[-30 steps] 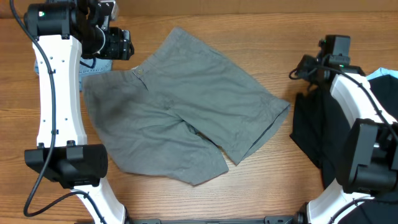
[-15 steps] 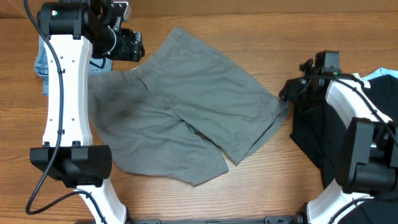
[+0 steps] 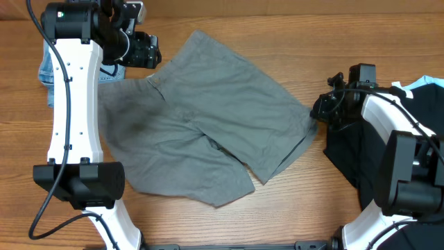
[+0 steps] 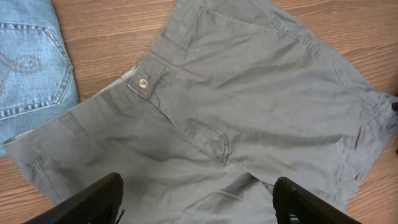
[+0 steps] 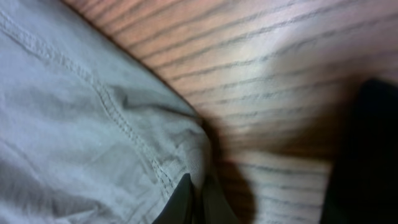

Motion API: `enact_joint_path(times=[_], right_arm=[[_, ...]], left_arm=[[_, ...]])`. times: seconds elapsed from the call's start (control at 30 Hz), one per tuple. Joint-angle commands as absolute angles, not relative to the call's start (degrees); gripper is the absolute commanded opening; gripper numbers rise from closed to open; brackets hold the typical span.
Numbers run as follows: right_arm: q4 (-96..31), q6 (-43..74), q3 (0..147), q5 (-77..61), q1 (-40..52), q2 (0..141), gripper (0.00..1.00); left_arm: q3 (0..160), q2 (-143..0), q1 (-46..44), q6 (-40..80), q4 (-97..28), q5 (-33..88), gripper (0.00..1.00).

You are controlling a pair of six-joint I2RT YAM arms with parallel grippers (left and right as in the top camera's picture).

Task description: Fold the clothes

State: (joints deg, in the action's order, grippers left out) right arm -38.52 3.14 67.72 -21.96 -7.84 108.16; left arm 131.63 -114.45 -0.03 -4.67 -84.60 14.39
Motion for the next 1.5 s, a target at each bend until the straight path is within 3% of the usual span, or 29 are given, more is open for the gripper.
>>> enact_joint_path(times=[0.0, 0.33, 0.37, 0.4, 0.43, 0.67, 0.9, 0.97, 1.07, 1.2, 1.37, 1.47], right_arm=[[-36.18, 2.76, 72.2, -19.31, -9.04, 106.8, 0.04], [-15.68, 4.82, 76.6, -11.6, -11.92, 106.8, 0.06], [-14.76, 5.8, 76.6, -11.6, -12.03, 106.8, 0.38], [-14.39, 6.04, 76.6, -11.62, -12.08, 106.8, 0.88], [-14.44, 6.11, 76.62, -11.62, -12.08, 106.78, 1.0], [-29.08, 7.51, 80.25, -12.25, -12.08, 102.96, 1.0], [-45.82, 7.49, 81.8, -23.14, -11.94, 92.75, 1.0], [-49.69, 7.51, 81.8, -24.21, -11.9, 90.24, 1.0], [-54.24, 7.49, 81.8, -26.61, -11.73, 86.76, 0.99], [-57.6, 7.51, 81.8, -28.23, -11.22, 83.85, 0.98], [-61.19, 7.49, 81.76, -28.8, -10.41, 83.15, 0.98], [-62.17, 7.51, 81.76, -28.82, -10.15, 83.26, 0.98]], left_arm=[[132.27, -114.1, -0.56, -5.61, -84.16, 14.87, 0.8], [132.27, -114.1, -0.73, -5.56, -82.02, 15.09, 0.81], [132.27, -114.1, -0.82, -5.61, -81.82, 15.07, 0.82], [132.27, -114.1, -0.93, -5.61, -81.56, 15.05, 0.84], [132.27, -114.1, -0.95, -5.67, -81.28, 14.96, 0.85], [132.05, -115.77, -1.21, -7.75, -81.58, 9.78, 0.89], [131.48, -122.85, -1.21, -7.81, -85.3, 5.06, 0.87], [131.46, -125.71, -1.21, -8.91, -85.8, 5.34, 0.79], [131.46, -130.98, -1.21, -12.05, -84.97, 9.17, 0.54], [131.46, -137.12, -1.54, -17.43, -82.35, 17.15, 0.28], [131.46, -144.4, -2.28, -17.98, -82.46, 13.19, 0.05], [131.46, -148.55, -2.24, -12.62, -82.78, 8.25, 0.04]])
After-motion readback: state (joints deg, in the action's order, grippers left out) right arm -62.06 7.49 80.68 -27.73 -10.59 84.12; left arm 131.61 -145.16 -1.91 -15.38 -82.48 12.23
